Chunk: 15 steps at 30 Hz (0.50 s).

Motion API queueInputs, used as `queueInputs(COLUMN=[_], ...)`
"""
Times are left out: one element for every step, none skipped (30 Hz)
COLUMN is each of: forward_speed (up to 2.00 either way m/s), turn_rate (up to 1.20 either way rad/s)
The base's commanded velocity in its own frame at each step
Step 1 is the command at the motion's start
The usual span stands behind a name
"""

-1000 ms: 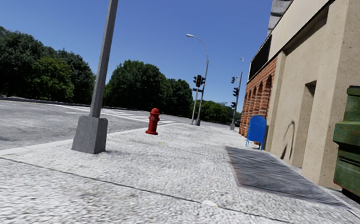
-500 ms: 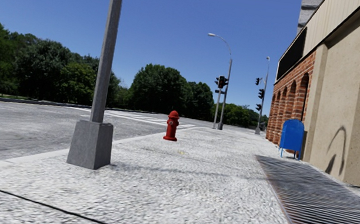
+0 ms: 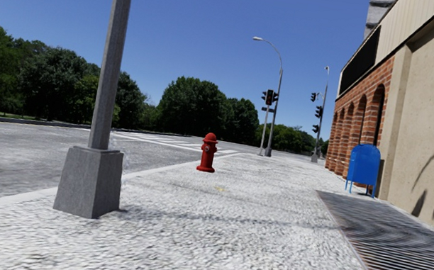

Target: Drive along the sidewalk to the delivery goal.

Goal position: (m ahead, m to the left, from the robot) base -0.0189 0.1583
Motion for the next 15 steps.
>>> queueInputs(forward_speed=[0.00, 0.00, 0.00, 0.00, 0.00, 0.00, 0.00, 0.00, 0.00, 0.00, 0.00, 0.00, 0.00, 0.00, 0.00], turn_rate=[0.00, 0.00, 0.00, 0.00, 0.00, 0.00, 0.00, 0.00, 0.00, 0.00, 0.00, 0.00, 0.00, 0.00, 0.00])
